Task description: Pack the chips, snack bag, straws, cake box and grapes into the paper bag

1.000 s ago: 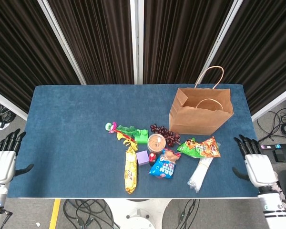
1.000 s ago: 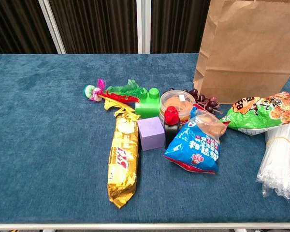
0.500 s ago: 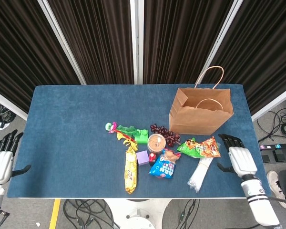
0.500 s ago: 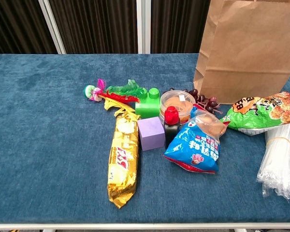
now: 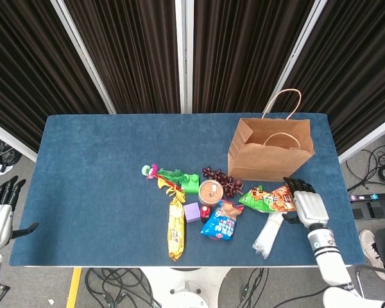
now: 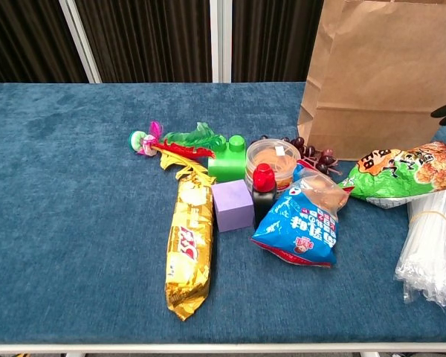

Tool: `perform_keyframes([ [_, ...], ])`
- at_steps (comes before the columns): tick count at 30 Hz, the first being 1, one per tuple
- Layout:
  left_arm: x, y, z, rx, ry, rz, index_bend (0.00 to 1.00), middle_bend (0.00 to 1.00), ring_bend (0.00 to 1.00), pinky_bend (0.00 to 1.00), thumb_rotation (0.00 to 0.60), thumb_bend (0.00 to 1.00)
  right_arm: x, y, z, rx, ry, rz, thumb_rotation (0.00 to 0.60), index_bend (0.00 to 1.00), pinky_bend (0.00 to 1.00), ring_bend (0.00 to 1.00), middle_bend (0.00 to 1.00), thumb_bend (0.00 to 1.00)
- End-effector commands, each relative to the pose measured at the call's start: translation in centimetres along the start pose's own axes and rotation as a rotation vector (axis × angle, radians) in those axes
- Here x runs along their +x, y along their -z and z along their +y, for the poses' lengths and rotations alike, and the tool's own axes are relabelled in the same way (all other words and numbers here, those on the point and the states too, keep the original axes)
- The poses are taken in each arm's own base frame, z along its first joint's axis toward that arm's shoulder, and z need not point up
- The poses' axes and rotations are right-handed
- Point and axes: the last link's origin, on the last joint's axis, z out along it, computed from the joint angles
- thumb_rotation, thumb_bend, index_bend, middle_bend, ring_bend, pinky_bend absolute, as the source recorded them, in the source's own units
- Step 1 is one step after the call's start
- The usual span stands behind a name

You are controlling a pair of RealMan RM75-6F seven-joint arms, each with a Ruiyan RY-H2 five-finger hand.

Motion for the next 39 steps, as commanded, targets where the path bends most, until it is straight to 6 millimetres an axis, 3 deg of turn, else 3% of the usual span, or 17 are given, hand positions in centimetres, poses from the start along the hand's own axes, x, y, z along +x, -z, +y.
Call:
perform_keyframes([
  [1,-0.1,-0.1,0.0,-0.002,-0.002,-0.004,0.05,0.01,0.0,0.16,0.6,0.09,-0.4,-0.9,-0.6,-0.001,0.005,-0.018,0.6,0.05,0.11,0.0,0.08,0.14],
  [9,-0.4,0.1,-0.3,0.002,-0.012,-0.025,0.04,0.01,0.0,0.16,0.6,0.09,-0.7,-2.0,-1.2,-0.003,-0.01,-0.043,0.6,0.06,0.12,0.0,0.12,0.14],
  [13,-0.4,0.1,-0.4,-0.002,-0.019,-0.031,0.04,0.01,0.0,0.16,0.6,0.09,-1.0,-2.4,-1.6,0.005,-0.008,-0.059,0.6,0.12,0.14,0.02,0.15,0.14],
  [18,-0.4,0.1,-0.3,-0.007,-0.018,-0.033,0.05,0.01,0.0,0.16,0.6,0.09,-1.1,-2.7,-1.9,0.009,0.004,-0.053,0.6,0.42,0.34,0.22,0.32,0.17],
  [27,-0.3,0.0,-0.3,-0.008,-0.016,-0.029,0.05,0.01,0.0,0.16,0.6,0.09,-0.6,-3.0,-2.5,0.016,-0.017,-0.009,0.6,0.65,0.61,0.46,0.48,0.27],
  [33,-0.4,0.0,-0.3,-0.005,-0.012,-0.032,0.05,0.01,0.0,0.16,0.6,0.09,0.7,-2.7,-3.0,0.039,-0.037,0.045,0.6,0.69,0.65,0.49,0.51,0.3],
  [39,-0.3,0.0,0.2,-0.019,-0.005,-0.029,0.05,0.01,0.0,0.16,0.6,0.09,3.5,-0.9,-4.0,0.115,-0.044,0.129,0.6,0.69,0.65,0.5,0.52,0.31],
])
